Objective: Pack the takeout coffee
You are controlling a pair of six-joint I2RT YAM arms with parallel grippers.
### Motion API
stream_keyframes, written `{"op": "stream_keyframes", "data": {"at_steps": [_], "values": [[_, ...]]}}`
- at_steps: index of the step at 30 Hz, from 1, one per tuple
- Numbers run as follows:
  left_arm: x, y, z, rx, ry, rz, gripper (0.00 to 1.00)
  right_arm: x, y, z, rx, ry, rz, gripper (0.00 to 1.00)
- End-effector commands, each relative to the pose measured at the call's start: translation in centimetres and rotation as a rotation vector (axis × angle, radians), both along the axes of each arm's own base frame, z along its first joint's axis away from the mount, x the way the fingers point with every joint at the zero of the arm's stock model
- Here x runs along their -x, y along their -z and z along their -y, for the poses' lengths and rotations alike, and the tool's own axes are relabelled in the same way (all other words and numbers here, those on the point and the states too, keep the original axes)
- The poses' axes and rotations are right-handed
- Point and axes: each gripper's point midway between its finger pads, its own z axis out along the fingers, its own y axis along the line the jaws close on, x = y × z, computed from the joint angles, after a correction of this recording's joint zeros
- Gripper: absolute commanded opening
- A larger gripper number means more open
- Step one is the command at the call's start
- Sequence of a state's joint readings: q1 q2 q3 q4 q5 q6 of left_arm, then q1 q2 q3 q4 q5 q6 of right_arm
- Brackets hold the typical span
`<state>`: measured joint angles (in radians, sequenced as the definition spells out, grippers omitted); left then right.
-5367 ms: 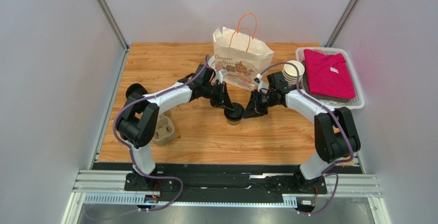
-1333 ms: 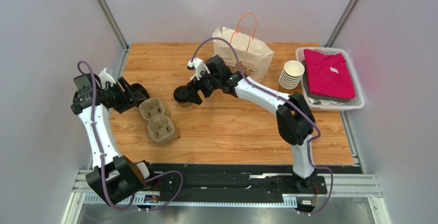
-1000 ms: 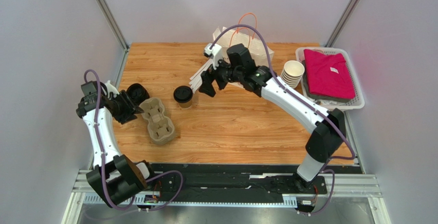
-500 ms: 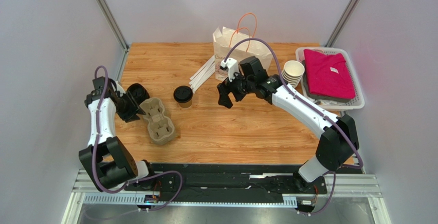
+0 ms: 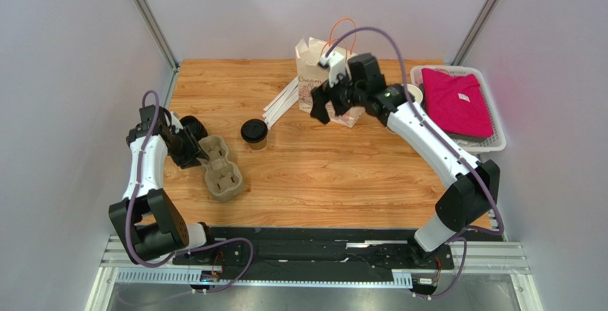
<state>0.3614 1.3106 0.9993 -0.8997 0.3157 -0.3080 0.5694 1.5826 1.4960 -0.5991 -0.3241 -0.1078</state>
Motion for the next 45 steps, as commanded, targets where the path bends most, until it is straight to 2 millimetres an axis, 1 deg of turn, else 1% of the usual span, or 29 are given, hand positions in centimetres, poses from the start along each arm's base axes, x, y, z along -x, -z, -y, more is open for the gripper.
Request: {"op": "stream_keyframes", "data": {"at_steps": [1,2,3,6,7,8,9,10,14,20,21,23,25,26,27,28,30,31,35,36,37,38,39,40,41,42,43,44,45], "values": [[-0.4,-2.2,0.8,0.015,0.026,0.100,0.46,-6.1,-11.0,4.5,-0.027,0.142,0.300,0.93],[-0.3,-2.6,0.8,0.008,0.033,0.117,0.47,-6.9,-11.6,5.2,0.004,0.148,0.335,0.95],[-0.4,-2.9,0.9,0.005,0.037,0.129,0.48,-7.6,-13.3,5.8,0.016,0.154,0.390,0.96],[-0.6,-3.7,1.0,0.002,0.059,0.168,0.53,-9.8,-13.1,7.5,0.132,0.161,0.467,0.96],[-0.8,-4.0,1.1,0.003,0.065,0.180,0.54,-10.8,-12.0,7.7,0.160,0.145,0.456,0.96],[-0.9,-4.3,1.2,0.002,0.072,0.192,0.57,-10.9,-11.3,7.8,0.173,0.129,0.435,0.96],[-1.2,-5.0,1.3,0.006,0.090,0.219,0.58,-11.2,-11.6,7.7,0.177,0.110,0.440,0.96],[-1.4,-5.5,1.4,0.007,0.098,0.236,0.59,-11.6,-10.1,7.4,0.188,0.079,0.410,0.96],[-2.3,-8.4,1.9,-0.005,0.155,0.349,0.66,-12.5,-7.5,7.2,0.256,-0.009,0.405,0.96],[-3.0,-12.3,2.6,-0.010,0.210,0.477,0.67,-13.7,-4.5,6.3,0.296,-0.083,0.374,0.93],[-3.1,-13.0,2.8,-0.004,0.225,0.503,0.67,-13.7,-3.7,6.2,0.303,-0.099,0.360,0.91],[-3.2,-14.2,3.1,-0.010,0.241,0.546,0.66,-13.3,-3.2,6.0,0.301,-0.117,0.331,0.71],[-3.4,-15.4,3.5,-0.001,0.260,0.590,0.63,-12.4,-3.7,5.5,0.268,-0.137,0.318,0.49],[-3.7,-16.1,3.7,-0.001,0.268,0.614,0.62,-11.8,-3.8,5.3,0.259,-0.148,0.310,0.44],[-3.8,-16.6,4.1,0.008,0.284,0.630,0.61,-10.7,-4.8,4.9,0.232,-0.175,0.322,0.38],[-3.9,-17.0,4.9,0.012,0.312,0.645,0.60,-9.9,-4.9,4.7,0.227,-0.197,0.319,0.23],[-4.4,-18.3,5.8,-0.004,0.357,0.688,0.60,-7.5,-5.3,4.2,0.212,-0.259,0.321,0.07],[-4.5,-18.7,6.9,0.002,0.399,0.702,0.60,-6.4,-5.2,4.2,0.233,-0.301,0.327,0.00],[-5.0,-21.8,9.3,-0.020,0.511,0.804,0.65,-1.7,-4.9,4.6,0.250,-0.446,0.350,0.00],[-4.9,-22.3,9.8,-0.026,0.547,0.825,0.67,0.2,-6.3,4.5,0.225,-0.492,0.386,0.00],[-4.9,-22.6,10.5,-0.027,0.580,0.836,0.70,2.1,-5.1,5.0,0.237,-0.543,0.355,0.00],[-4.9,-23.1,10.9,-0.031,0.605,0.853,0.72,3.2,-5.1,5.2,0.258,-0.612,0.398,0.00],[-4.8,-23.8,11.4,-0.027,0.633,0.874,0.74,5.2,-5.9,5.4,0.251,-0.670,0.441,0.00],[-4.7,-23.9,12.3,-0.025,0.680,0.887,0.76,7.2,-4.4,6.0,0.265,-0.725,0.404,0.00],[-4.6,-24.4,12.9,-0.020,0.710,0.903,0.77,8.1,-4.1,6.4,0.295,-0.808,0.468,0.00],[-4.5,-24.5,13.4,-0.015,0.738,0.912,0.77,9.9,-4.7,6.8,0.293,-0.849,0.520,0.00],[-4.3,-24.5,14.3,-0.015,0.784,0.921,0.78,10.7,-4.5,7.3,0.308,-0.880,0.545,0.00],[-3.8,-24.8,15.4,-0.001,0.833,0.938,0.79,11.6,-2.7,7.7,0.323,-0.915,0.539,0.00],[-3.5,-25.0,16.1,0.005,0.865,0.946,0.79,12.4,-3.2,8.1,0.351,-0.938,0.616,0.00]]}}
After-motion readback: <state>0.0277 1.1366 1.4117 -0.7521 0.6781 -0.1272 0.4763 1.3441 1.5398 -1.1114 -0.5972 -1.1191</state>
